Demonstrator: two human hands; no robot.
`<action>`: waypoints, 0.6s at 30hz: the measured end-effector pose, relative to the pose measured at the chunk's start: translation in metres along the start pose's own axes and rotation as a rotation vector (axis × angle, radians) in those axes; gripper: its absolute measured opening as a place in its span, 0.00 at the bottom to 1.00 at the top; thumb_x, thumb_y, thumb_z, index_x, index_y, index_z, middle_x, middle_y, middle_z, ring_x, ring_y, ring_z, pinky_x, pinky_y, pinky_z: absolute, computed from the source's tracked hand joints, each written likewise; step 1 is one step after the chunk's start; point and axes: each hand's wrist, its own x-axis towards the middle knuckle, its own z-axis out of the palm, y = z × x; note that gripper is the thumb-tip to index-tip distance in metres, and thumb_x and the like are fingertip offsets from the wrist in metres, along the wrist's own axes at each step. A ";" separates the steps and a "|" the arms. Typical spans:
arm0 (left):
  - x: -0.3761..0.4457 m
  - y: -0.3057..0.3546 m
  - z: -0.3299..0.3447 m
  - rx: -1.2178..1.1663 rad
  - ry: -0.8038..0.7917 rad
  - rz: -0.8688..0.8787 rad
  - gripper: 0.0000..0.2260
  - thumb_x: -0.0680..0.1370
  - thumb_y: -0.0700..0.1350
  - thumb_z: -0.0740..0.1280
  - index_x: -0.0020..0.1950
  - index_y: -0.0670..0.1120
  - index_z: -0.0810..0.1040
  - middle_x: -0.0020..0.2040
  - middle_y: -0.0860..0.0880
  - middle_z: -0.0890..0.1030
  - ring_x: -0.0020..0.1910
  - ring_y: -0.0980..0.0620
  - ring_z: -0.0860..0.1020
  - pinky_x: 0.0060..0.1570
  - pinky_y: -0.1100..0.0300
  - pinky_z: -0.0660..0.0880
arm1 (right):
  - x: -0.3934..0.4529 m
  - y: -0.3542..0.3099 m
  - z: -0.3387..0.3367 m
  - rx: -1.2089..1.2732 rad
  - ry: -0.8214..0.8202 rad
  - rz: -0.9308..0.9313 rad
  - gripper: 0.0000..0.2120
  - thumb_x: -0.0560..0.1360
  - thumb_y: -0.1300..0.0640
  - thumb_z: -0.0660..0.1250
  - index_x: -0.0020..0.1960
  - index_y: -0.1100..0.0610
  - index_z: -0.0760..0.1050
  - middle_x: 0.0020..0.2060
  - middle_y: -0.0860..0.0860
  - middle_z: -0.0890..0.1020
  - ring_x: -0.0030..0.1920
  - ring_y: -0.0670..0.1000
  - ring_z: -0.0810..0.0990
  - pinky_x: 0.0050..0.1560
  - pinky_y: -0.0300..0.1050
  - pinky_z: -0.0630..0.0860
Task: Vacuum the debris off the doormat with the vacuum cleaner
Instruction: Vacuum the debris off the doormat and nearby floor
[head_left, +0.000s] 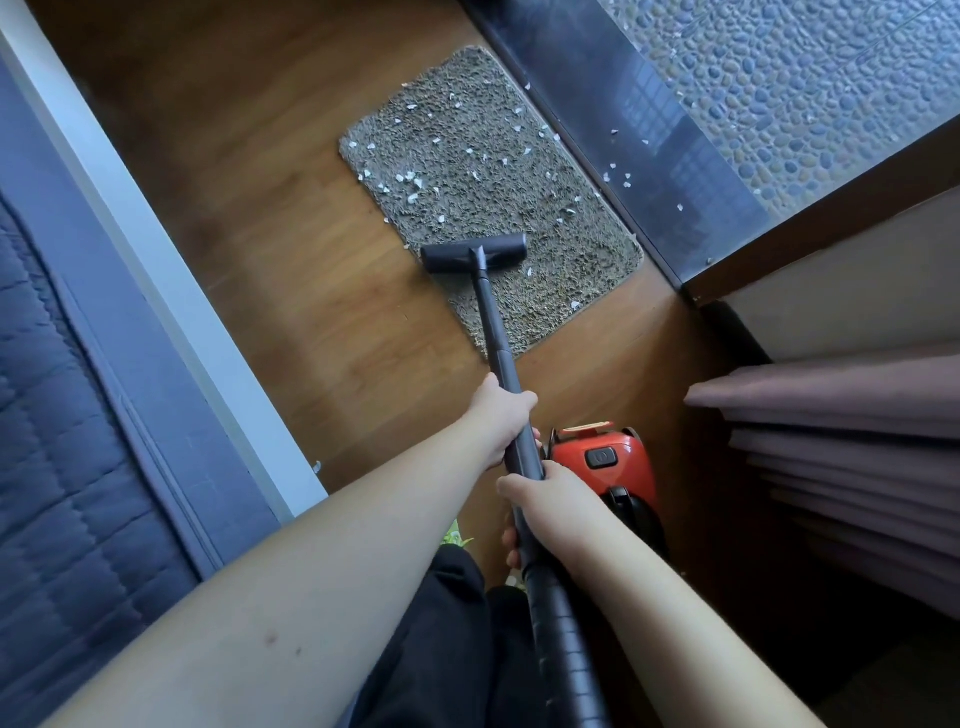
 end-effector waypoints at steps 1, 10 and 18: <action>-0.003 0.000 0.005 0.000 -0.016 0.002 0.23 0.79 0.39 0.62 0.73 0.47 0.60 0.51 0.38 0.74 0.29 0.47 0.76 0.29 0.54 0.78 | -0.003 0.003 -0.003 0.011 0.013 -0.002 0.10 0.74 0.61 0.61 0.55 0.62 0.69 0.24 0.55 0.76 0.21 0.54 0.74 0.25 0.42 0.73; -0.027 -0.012 0.065 0.121 -0.115 -0.042 0.31 0.71 0.48 0.66 0.73 0.49 0.60 0.59 0.39 0.76 0.47 0.39 0.82 0.47 0.45 0.82 | -0.022 0.038 -0.044 0.159 0.088 0.041 0.07 0.76 0.61 0.63 0.52 0.62 0.68 0.25 0.56 0.74 0.22 0.54 0.72 0.26 0.44 0.72; -0.025 -0.025 0.067 0.093 -0.128 -0.036 0.32 0.77 0.42 0.63 0.79 0.51 0.54 0.58 0.37 0.77 0.31 0.46 0.79 0.32 0.54 0.80 | -0.029 0.046 -0.042 0.118 0.078 0.021 0.08 0.76 0.62 0.62 0.54 0.59 0.67 0.25 0.56 0.74 0.23 0.54 0.74 0.26 0.45 0.75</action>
